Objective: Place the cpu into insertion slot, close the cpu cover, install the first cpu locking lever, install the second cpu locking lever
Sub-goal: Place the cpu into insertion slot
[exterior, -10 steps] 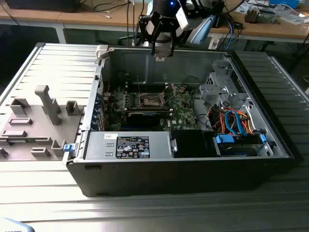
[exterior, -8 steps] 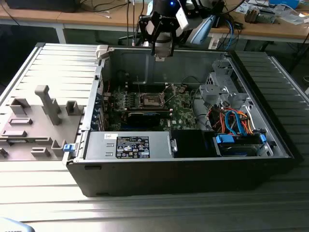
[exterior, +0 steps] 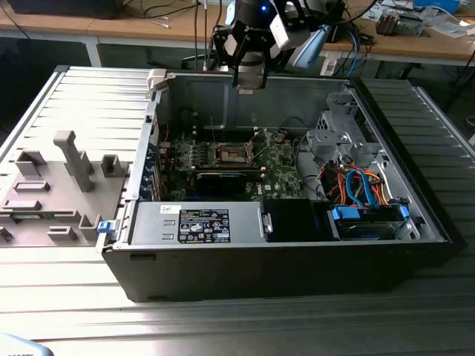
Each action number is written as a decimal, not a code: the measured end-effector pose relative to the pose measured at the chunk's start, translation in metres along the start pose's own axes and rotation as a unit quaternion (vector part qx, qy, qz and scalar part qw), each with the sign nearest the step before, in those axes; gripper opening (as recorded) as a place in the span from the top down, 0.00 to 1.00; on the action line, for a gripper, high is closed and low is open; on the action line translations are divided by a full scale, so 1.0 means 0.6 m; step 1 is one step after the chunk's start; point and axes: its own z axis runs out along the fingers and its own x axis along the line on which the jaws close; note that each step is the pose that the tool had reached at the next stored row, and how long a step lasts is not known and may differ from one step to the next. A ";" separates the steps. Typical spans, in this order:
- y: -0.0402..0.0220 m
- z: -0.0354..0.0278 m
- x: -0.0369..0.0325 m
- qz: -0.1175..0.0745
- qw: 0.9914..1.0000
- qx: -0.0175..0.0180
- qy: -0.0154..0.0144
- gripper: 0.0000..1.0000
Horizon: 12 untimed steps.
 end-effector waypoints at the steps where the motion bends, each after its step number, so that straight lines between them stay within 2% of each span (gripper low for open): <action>1: 0.000 0.000 0.000 0.000 1.000 0.000 0.000 0.45; 12: 0.000 0.003 0.000 0.000 1.000 0.000 0.000 0.45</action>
